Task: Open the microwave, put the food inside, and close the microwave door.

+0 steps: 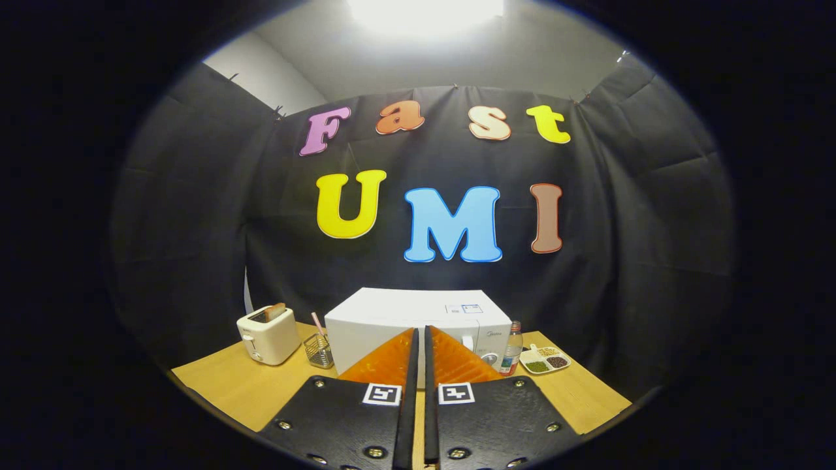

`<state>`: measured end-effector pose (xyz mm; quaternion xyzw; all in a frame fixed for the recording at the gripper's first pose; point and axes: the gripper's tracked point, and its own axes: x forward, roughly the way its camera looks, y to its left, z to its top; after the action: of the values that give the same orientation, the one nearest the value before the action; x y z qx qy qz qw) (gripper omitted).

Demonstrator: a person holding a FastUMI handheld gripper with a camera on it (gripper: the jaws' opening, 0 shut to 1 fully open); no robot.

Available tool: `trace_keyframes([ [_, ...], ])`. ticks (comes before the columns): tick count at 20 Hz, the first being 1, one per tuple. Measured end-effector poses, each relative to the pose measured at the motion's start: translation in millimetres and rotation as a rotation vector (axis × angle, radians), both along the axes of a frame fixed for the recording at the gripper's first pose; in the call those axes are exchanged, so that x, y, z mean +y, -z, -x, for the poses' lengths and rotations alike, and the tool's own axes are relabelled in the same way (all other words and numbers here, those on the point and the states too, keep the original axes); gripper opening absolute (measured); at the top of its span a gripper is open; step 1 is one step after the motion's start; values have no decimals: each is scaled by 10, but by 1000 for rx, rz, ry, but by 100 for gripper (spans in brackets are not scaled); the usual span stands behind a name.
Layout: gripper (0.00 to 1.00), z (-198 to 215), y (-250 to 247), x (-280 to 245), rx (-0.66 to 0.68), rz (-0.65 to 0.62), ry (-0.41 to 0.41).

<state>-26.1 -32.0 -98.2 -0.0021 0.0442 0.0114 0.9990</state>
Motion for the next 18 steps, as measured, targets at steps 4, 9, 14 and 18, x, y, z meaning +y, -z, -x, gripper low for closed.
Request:
trace_keyframes([
  [4,6,104,-120,42,-20,24,13],
  [9,38,160,-28,31,7,14,60],
  [14,99,199,32,54,-18,15,57],
  [18,99,177,84,3,2,-13,68],
])
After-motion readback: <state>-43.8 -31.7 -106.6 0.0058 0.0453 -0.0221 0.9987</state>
